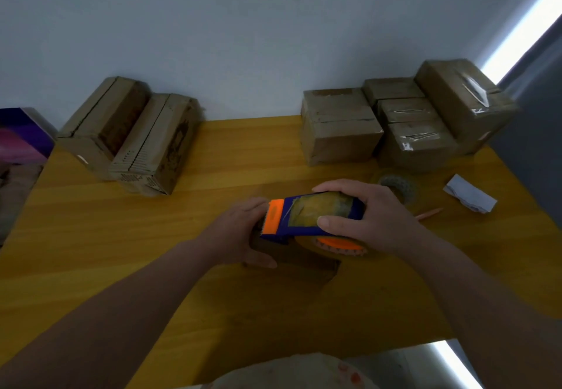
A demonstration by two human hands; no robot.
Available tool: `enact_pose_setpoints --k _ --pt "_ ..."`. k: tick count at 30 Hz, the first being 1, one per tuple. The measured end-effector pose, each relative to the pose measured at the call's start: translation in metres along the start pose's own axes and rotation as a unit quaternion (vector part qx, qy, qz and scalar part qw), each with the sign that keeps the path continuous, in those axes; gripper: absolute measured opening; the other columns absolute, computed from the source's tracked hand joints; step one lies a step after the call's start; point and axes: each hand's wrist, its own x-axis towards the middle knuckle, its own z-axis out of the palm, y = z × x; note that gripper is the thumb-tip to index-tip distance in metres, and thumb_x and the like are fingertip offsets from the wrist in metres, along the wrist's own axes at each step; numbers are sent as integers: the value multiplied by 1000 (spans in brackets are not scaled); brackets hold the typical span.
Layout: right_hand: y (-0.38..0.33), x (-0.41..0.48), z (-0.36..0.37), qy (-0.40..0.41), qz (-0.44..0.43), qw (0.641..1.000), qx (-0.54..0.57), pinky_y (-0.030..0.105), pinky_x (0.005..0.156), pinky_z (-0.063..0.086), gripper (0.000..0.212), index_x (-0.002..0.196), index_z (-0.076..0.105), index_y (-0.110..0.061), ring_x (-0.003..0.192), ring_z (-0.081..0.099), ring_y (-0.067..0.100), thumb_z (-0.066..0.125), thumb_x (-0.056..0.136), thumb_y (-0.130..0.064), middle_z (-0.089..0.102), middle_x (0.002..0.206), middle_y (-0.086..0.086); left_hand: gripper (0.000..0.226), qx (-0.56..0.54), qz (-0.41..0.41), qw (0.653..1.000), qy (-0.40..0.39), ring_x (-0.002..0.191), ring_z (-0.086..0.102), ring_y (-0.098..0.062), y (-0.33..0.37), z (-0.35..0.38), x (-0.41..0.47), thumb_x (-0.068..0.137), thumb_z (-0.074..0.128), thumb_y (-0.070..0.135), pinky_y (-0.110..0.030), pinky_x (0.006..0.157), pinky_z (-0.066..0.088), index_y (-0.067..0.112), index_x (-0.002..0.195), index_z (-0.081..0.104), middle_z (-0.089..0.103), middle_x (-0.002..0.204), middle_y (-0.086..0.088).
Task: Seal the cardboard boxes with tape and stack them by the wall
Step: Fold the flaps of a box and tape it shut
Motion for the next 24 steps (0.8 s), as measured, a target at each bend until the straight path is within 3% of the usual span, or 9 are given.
enact_pose_setpoints --k 4,8,11,13,24 --pt "-5 1 -7 -35 13 999 -17 11 65 50 46 118 55 -45 93 59 -7 63 74 -54 58 107 -22 111 46 -1 999 0 129 37 -12 2 -3 -1 51 64 79 -35 107 34 30 145 32 38 142 10" --pt "-1 -15 -37 -46 42 996 -63 14 66 50 41 110 59 -48 89 59 -4 65 71 -54 60 102 -17 116 100 -16 995 -24 133 30 -14 11 -10 -1 53 55 82 -28 110 23 20 147 28 33 147 3" --pt "18 -33 -61 -53 111 989 -82 14 62 49 40 113 61 -44 85 60 -3 77 76 -46 60 102 -12 134 114 -22 992 -56 138 21 -17 16 -13 -1 44 34 99 -31 113 19 18 150 20 25 152 0" --pt "29 -39 -60 -70 146 983 -90 17 62 51 42 118 61 -40 85 62 4 75 79 -40 59 103 -10 139 125 -26 990 -66 142 17 -18 15 -13 -2 41 18 103 -33 115 16 18 151 17 21 154 0" --pt "46 -32 -34 7 179 982 -57 17 63 51 30 110 65 -28 81 63 6 71 83 -37 62 95 -10 130 276 -10 958 -77 148 -3 -16 1 -32 1 49 1 96 -34 118 6 20 154 2 5 161 1"
